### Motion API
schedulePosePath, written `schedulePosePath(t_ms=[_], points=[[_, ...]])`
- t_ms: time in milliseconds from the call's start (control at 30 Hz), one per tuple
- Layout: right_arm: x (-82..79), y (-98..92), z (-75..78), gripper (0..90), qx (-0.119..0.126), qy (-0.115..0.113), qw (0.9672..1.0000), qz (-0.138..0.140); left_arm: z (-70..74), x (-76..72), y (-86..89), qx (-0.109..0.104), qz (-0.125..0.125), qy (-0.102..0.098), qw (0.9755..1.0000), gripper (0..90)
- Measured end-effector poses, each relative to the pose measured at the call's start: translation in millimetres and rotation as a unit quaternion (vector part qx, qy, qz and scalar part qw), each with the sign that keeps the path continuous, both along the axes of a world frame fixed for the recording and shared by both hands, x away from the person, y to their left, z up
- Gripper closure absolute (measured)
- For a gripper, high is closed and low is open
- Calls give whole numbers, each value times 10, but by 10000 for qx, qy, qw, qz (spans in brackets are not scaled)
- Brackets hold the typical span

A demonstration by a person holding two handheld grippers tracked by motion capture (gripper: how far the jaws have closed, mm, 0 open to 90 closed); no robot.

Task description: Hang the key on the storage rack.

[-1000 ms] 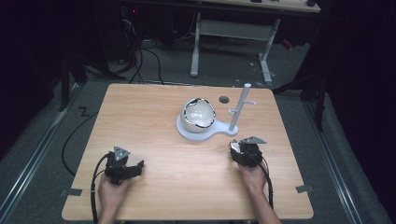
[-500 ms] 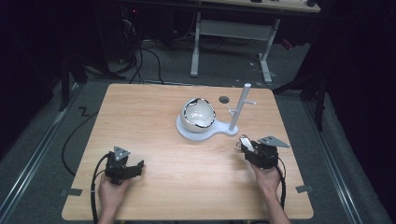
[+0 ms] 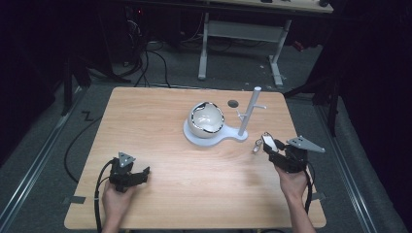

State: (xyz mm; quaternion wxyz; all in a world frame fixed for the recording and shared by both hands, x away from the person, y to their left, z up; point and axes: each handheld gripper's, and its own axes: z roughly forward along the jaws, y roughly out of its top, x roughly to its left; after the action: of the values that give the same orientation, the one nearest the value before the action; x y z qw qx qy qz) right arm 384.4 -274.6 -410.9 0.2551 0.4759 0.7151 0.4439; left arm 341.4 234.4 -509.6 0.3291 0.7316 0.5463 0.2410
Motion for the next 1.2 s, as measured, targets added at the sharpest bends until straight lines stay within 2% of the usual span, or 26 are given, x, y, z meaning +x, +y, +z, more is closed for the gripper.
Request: schedulePosePath(t_ms=[133,267,433,633,933,967,1200], points=[[-10,-46,88,512,87,-69,9999,-5,0,0,0,0,1,-1,10000,213],[-6,-88,156,512,43,-122,9999,-26,0,0,0,1,1,0,10000,213],[-24,-147,241,512,112,-209,9997,-74,0,0,-1,1,1,0,10000,213],[-8,-171,345,512,52,-257,9996,-70,0,0,0,3,0,0,10000,213],[45,-183,491,512,117,-348,9993,-62,-1,-1,-2,-8,7,2,10000,213],[58,-184,549,512,136,-397,9991,-53,0,-1,-2,-7,7,2,10000,213],[111,-181,700,513,338,-463,9984,-7,0,-1,-1,-10,8,2,10000,213]])
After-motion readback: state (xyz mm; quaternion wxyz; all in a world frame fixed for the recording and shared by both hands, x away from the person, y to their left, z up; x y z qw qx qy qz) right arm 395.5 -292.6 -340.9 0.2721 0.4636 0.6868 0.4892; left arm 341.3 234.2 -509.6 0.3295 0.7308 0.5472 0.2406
